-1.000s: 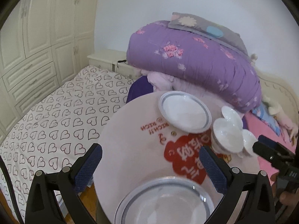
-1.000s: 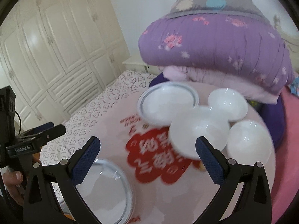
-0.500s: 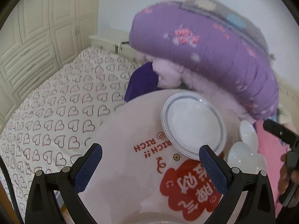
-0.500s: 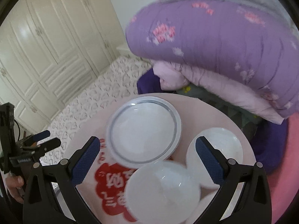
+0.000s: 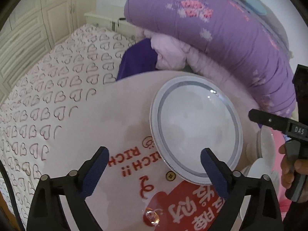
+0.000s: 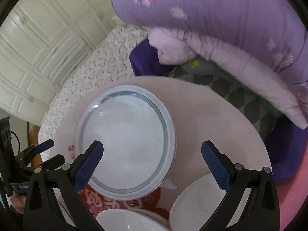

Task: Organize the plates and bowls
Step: 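Move both tools toward the next grey-rimmed plate, then close both tools on the rim of the grey-rimmed plate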

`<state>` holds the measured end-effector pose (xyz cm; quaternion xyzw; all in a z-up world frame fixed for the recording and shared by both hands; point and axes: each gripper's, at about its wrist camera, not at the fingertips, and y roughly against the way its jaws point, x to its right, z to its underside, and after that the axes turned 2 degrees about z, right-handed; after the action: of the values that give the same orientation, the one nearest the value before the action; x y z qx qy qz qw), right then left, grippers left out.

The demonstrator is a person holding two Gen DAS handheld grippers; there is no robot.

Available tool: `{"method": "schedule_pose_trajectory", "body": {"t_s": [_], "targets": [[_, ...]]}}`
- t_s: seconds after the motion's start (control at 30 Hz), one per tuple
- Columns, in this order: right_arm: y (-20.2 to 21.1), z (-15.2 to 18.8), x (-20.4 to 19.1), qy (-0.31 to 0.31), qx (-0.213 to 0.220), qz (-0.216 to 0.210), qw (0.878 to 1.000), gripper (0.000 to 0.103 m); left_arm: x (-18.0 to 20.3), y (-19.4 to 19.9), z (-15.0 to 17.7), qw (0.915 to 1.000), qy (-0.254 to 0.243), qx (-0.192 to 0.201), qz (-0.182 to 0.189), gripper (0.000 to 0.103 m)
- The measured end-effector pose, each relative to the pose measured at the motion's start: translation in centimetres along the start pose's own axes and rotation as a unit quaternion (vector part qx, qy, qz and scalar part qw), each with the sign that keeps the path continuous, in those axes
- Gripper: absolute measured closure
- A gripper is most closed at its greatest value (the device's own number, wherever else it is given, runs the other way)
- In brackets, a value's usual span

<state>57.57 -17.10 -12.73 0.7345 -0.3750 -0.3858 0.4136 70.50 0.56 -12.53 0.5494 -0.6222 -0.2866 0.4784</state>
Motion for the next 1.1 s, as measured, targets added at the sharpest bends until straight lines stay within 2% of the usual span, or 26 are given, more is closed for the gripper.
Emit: {"method": "schedule_pose_trajectory", "body": {"t_s": [0.2, 0.43, 0.53, 0.57, 0.6, 0.67, 0.73, 0.77, 0.8, 0.83, 0.97, 1.1], "targets": [[-1.7, -0.6, -0.2, 0.024, -0.027, 0.016, 0.999, 0.006, -0.3, -3.5, -1.6, 0.9998, 0.005, -0.018, 0.005, 0.015], [-3.8, -1.0, -0.9, 0.04, -0.06, 0.016, 0.997, 0.023, -1.0, -6.4, -2.4, 0.998, 0.031, -0.045, 0.033, 0.034], [-4.8, -1.1, -1.0, 0.042, -0.075, 0.015, 0.996, 0.026, -1.2, -7.5, -2.4, 0.9963, 0.039, -0.063, 0.043, 0.045], [-5.1, -1.0, -1.0, 0.042, -0.08, 0.011, 0.996, 0.028, -1.3, -7.5, -2.4, 0.9965, 0.038, -0.061, 0.042, 0.046], [-5.3, -1.0, -1.0, 0.041, -0.085, 0.006, 0.996, 0.034, -1.2, -7.6, -2.6, 0.9967, 0.038, -0.057, 0.043, 0.049], [-6.0, -0.8, -1.0, 0.047, -0.089, 0.017, 0.995, 0.042, -1.2, -7.9, -2.8, 0.9963, 0.041, -0.059, 0.046, 0.07], [-6.0, -0.8, -1.1, 0.05, -0.082, 0.027, 0.995, 0.051, -1.2, -8.2, -2.7, 0.9956, 0.043, -0.065, 0.053, 0.082], [-5.9, -0.7, -0.9, 0.049, -0.08, 0.033, 0.995, 0.056, -1.2, -8.3, -2.8, 0.9957, 0.044, -0.063, 0.052, 0.082], [-5.8, -0.7, -0.6, 0.049, -0.077, 0.043, 0.995, 0.066, -1.2, -8.4, -2.9, 0.9962, 0.043, -0.058, 0.048, 0.082], [-5.6, -0.7, -0.3, 0.045, -0.073, 0.04, 0.996, 0.07, -1.1, -8.3, -2.6, 0.9964, 0.043, -0.056, 0.048, 0.083], [-5.2, -0.7, -0.1, 0.032, -0.064, 0.035, 0.997, 0.072, -1.4, -8.0, -2.3, 0.9959, 0.052, -0.052, 0.053, 0.083], [-5.3, -0.4, -1.1, 0.038, -0.062, 0.028, 0.997, 0.074, -2.3, -7.1, -2.0, 0.997, 0.058, -0.038, 0.035, 0.083]]}}
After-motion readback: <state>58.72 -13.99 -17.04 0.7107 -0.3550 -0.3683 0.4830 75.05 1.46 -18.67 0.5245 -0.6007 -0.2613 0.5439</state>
